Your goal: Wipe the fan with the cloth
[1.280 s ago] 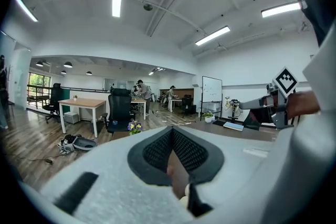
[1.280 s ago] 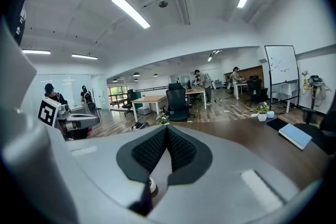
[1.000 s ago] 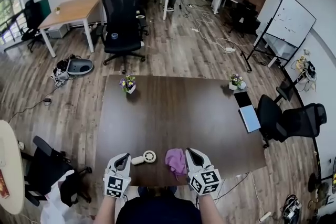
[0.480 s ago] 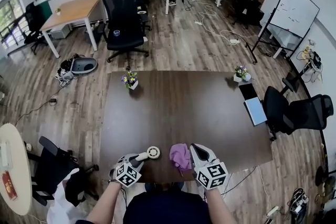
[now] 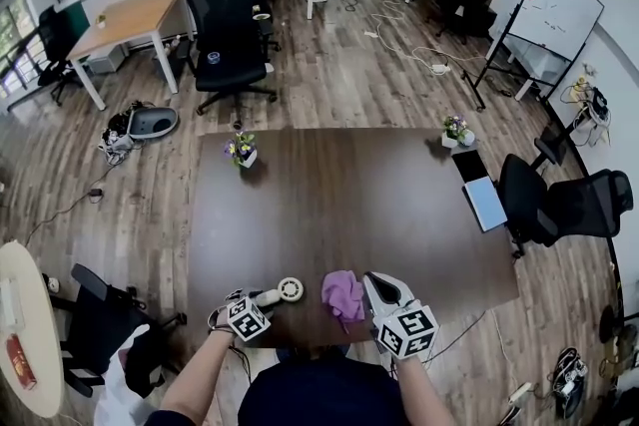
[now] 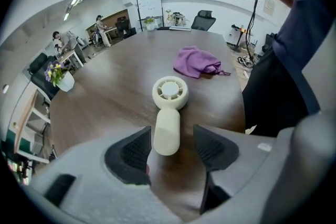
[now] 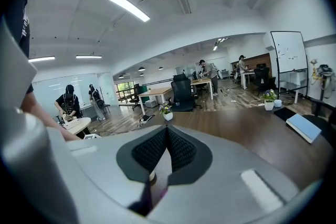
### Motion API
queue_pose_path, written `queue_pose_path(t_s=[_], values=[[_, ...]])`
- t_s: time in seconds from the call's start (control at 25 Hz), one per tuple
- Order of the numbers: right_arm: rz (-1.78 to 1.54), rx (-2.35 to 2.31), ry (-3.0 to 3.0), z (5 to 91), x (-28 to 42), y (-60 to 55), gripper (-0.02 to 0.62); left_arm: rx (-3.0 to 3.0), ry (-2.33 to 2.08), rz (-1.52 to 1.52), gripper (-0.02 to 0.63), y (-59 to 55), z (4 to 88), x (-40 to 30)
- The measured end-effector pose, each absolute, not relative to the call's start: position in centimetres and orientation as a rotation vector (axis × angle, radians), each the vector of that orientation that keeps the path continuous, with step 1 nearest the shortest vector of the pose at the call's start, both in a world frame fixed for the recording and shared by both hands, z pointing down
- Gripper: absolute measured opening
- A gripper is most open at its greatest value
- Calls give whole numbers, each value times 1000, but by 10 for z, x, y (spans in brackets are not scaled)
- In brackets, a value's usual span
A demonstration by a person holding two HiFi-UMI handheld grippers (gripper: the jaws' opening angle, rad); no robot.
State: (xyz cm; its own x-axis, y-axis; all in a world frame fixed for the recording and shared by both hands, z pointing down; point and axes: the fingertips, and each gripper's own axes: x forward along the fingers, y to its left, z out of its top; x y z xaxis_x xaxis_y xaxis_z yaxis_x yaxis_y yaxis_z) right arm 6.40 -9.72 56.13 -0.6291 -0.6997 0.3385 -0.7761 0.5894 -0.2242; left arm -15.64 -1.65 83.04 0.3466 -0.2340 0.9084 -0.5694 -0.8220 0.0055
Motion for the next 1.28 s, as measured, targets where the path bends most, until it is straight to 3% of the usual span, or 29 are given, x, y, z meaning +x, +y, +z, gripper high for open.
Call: queue_pose_path(t_s=[0.52, 0.64, 1.28], values=[[572, 1226, -2586, 570, 63, -103, 11, 2207, -599, 1424, 261, -15, 860, -161], [583, 1230, -2570, 575, 66, -103, 11, 2213, -654, 1417, 199, -20, 864, -165], [646, 1176, -2558, 594, 64, -101, 11, 2293, -630, 1481, 198, 2, 867, -132]])
